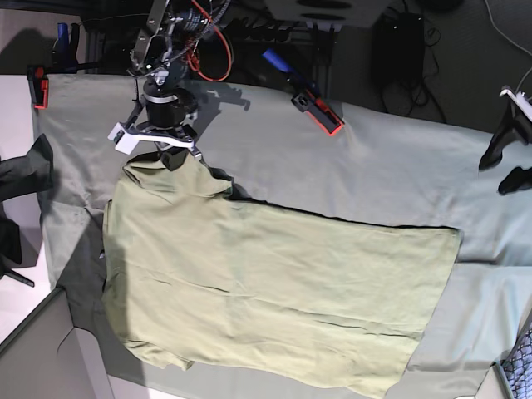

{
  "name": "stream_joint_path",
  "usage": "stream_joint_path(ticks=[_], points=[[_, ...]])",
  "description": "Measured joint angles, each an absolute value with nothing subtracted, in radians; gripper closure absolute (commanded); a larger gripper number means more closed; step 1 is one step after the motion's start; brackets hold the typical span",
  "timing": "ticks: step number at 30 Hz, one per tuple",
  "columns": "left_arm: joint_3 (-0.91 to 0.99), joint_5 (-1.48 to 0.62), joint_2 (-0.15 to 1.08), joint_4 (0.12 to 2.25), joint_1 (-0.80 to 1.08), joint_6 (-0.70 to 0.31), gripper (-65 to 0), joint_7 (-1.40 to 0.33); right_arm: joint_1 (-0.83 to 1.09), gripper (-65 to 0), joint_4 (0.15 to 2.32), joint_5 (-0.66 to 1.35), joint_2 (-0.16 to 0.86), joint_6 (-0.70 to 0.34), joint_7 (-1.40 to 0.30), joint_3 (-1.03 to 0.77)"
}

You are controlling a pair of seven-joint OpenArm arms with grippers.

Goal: Fold the T-shirt properly

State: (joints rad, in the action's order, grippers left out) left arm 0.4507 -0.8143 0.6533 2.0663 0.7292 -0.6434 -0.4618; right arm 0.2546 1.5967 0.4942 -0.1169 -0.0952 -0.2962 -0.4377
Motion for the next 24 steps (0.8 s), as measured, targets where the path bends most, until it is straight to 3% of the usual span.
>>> stream_joint_path(ticks=[8, 15, 24], points=[[0.382, -0.836, 0.653, 2.002, 0.53, -0.639, -35.4, -0.464, 0.254, 0.0, 1.597, 0.321, -0.116, -0.097, -0.273, -0.436], [0.115, -0.81, 0.616, 1.62, 0.183, -0.612, -37.7, -0.471, 0.255, 0.0, 1.597, 0.301, -0.085, -0.097, -0.267, -0.434], [0.064, -0.821, 0.532, 1.178, -0.095, -0.607, -37.7, -0.49, 0.274, 0.0, 1.597, 0.301, -0.052, -0.097, -0.262, -0.434]])
